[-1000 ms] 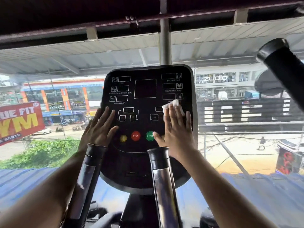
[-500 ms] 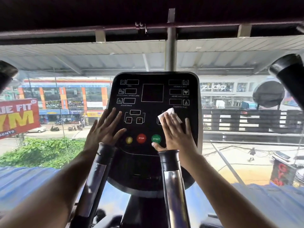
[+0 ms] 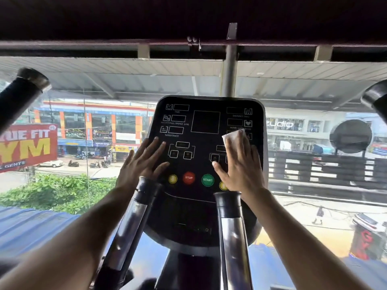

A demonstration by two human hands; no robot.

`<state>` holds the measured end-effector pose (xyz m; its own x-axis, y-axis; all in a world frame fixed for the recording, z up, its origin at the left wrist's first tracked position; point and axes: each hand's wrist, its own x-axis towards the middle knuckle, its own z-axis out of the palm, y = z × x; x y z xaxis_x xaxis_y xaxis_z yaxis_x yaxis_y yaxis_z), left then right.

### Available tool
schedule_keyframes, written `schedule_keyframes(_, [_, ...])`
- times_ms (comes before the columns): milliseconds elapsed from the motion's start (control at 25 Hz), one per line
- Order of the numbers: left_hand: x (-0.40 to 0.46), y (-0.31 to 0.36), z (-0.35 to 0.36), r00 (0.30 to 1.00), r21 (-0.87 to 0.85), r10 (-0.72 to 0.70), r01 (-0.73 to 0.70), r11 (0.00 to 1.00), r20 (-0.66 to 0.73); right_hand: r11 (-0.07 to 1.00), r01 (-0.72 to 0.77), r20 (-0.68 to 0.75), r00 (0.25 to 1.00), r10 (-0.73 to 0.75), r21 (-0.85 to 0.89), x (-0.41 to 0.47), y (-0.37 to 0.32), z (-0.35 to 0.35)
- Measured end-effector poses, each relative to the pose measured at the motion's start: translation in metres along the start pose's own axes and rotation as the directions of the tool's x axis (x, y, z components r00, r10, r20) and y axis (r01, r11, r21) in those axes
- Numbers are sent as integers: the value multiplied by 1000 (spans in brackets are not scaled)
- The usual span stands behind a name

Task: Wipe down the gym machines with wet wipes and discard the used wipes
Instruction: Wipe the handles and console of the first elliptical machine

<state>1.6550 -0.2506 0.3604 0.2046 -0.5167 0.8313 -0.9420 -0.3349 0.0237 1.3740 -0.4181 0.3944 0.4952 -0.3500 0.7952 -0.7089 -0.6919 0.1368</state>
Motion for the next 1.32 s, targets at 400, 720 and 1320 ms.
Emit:
schedule_keyframes(400, [2, 1, 1, 998, -25, 39, -40, 999, -45, 966, 253, -15, 967, -254, -57, -24, -33, 23])
schedule_keyframes(720, [1, 1, 7, 999, -34, 36, -37, 999, -26, 986, 168, 144, 975, -168, 13, 33, -33, 0])
schedule_keyframes(1320, [-5, -5, 10, 997, 7, 22, -22, 1000, -74, 894, 441, 224, 866, -448, 82, 34, -80, 2])
